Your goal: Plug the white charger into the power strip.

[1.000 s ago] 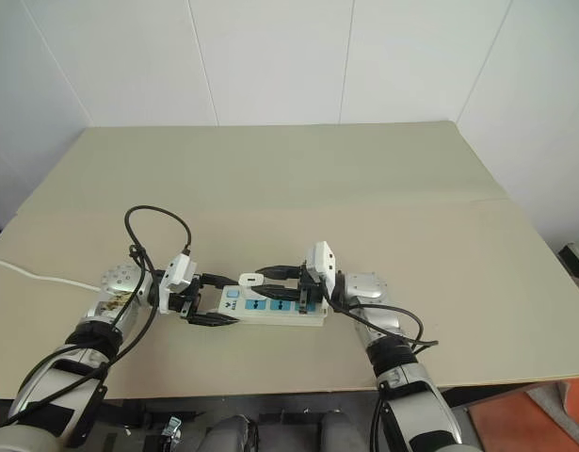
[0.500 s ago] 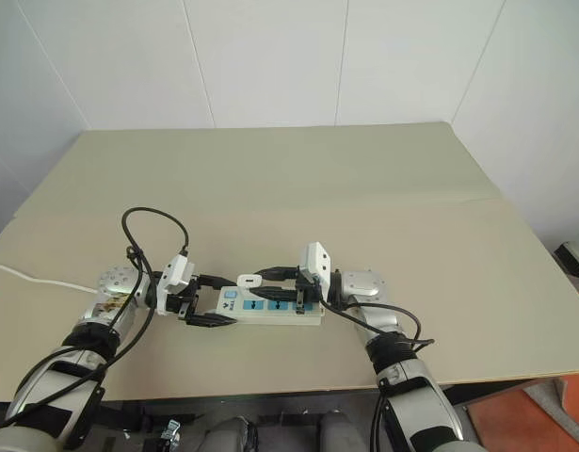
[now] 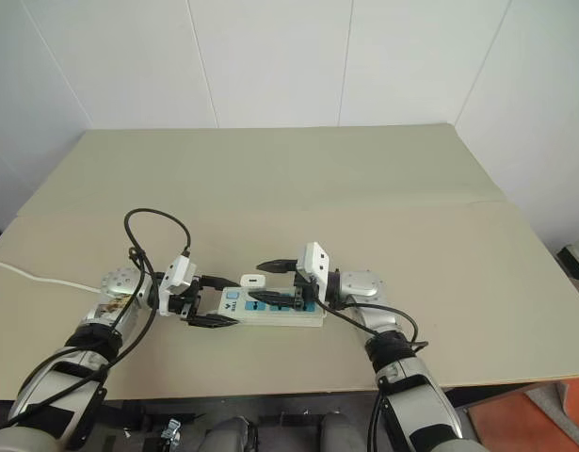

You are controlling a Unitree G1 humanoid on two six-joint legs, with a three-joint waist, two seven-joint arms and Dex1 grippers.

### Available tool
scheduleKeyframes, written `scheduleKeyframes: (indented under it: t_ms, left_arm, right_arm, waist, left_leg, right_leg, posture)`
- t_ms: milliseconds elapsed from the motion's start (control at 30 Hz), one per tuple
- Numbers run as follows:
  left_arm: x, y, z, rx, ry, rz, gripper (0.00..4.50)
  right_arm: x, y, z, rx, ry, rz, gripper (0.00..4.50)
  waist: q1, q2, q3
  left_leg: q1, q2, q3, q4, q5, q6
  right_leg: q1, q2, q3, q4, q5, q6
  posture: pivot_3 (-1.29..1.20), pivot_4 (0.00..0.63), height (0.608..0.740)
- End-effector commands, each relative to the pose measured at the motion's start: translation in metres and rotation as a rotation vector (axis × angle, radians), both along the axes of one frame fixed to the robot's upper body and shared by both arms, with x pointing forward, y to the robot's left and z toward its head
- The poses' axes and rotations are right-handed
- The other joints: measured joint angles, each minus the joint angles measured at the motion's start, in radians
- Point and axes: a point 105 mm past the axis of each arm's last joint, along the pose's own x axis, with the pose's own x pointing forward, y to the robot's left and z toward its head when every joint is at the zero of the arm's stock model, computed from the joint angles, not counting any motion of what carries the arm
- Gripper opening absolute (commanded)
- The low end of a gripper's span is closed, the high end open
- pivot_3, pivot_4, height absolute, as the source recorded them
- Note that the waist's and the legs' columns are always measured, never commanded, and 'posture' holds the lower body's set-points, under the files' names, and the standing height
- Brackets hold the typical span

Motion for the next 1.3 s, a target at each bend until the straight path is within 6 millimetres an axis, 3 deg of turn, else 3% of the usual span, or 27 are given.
scheduleKeyframes:
  t_ms: [33,267,400,600,667,800,900,1067,1233,1300]
  left_arm:
    - [-0.002,-0.005,0.003,-0.013,-0.004,-0.027,3.27]
    - [0.000,-0.005,0.005,-0.028,0.017,-0.018,3.27]
    - [-0.001,-0.008,0.013,-0.066,0.020,-0.032,4.49]
    - [-0.003,-0.010,0.027,-0.123,-0.026,-0.052,4.49]
    - [-0.005,-0.004,0.043,-0.163,-0.039,-0.054,4.49]
    - [-0.021,0.017,0.072,-0.153,-0.024,-0.077,4.49]
    - [-0.030,0.046,0.075,-0.013,-0.052,-0.035,4.49]
    - [-0.028,0.096,0.089,0.096,-0.142,0.121,4.49]
    - [-0.035,0.134,0.097,0.196,-0.156,0.231,4.49]
    - [-0.038,0.141,0.098,0.216,-0.149,0.252,4.49]
  right_arm:
    - [-0.003,-0.005,-0.012,-0.028,0.058,0.014,4.47]
    - [-0.007,-0.011,-0.007,-0.019,0.049,0.059,4.47]
    - [-0.005,-0.016,-0.003,-0.017,0.041,0.056,4.50]
    - [-0.004,-0.021,-0.001,-0.019,0.035,0.050,4.50]
    - [-0.004,-0.027,0.005,-0.009,0.030,0.049,4.50]
    - [-0.006,-0.051,0.021,0.008,0.021,0.046,4.50]
    - [-0.012,-0.085,0.037,-0.036,-0.004,0.036,4.50]
    - [-0.021,-0.147,0.063,-0.214,-0.075,-0.043,4.50]
    - [-0.032,-0.196,0.085,-0.433,-0.108,-0.122,4.50]
    - [-0.035,-0.207,0.090,-0.491,-0.126,-0.144,4.50]
  waist:
    - [0.001,0.000,0.000]
    - [0.003,0.000,0.000]
    - [0.002,0.000,0.000]
    - [0.000,-0.001,0.001]
    - [0.000,-0.002,0.001]
    - [-0.002,-0.004,0.004]
    - [-0.001,-0.002,0.007]
    - [0.006,-0.001,0.010]
    - [0.004,0.000,0.015]
    - [0.002,0.001,0.017]
  left_leg:
    - [0.000,0.000,0.000,-0.001,0.000,0.000]
    - [0.000,0.000,-0.001,-0.003,0.000,0.000]
    - [0.000,0.000,-0.001,-0.005,0.000,0.000]
    - [-0.001,0.000,-0.001,-0.006,0.000,0.000]
    - [-0.001,0.000,-0.001,-0.006,0.000,0.000]
    - [-0.004,0.001,-0.001,-0.007,0.000,0.000]
    - [-0.006,0.001,-0.001,-0.008,0.000,0.000]
    - [-0.012,0.000,0.000,-0.008,0.000,0.000]
    - [-0.014,0.001,0.001,-0.008,0.000,0.000]
    - [-0.014,0.001,0.002,-0.008,0.000,0.000]
  right_leg:
    - [0.000,0.000,0.000,-0.001,0.000,0.000]
    - [0.001,0.000,-0.001,-0.005,0.000,0.000]
    - [0.001,0.000,-0.001,-0.007,0.000,0.000]
    - [0.000,0.000,-0.001,-0.008,0.000,0.000]
    - [0.000,0.000,-0.001,-0.008,0.000,0.000]
    - [-0.003,0.000,-0.001,-0.008,0.000,0.000]
    - [-0.006,-0.001,-0.001,-0.008,0.000,0.000]
    - [-0.013,-0.002,-0.001,-0.008,0.000,0.000]
    - [-0.014,-0.002,-0.001,-0.009,0.000,-0.001]
    - [-0.015,-0.002,-0.001,-0.009,0.000,-0.001]
  posture:
    - [0.00,0.150,0.740]
    - [0.00,0.150,0.740]
    - [0.00,0.150,0.740]
    - [0.00,0.150,0.740]
    - [0.00,0.150,0.740]
    - [0.00,0.150,0.740]
    - [0.00,0.150,0.740]
    - [0.00,0.150,0.740]
    - [0.00,0.150,0.740]
    - [0.00,0.150,0.740]
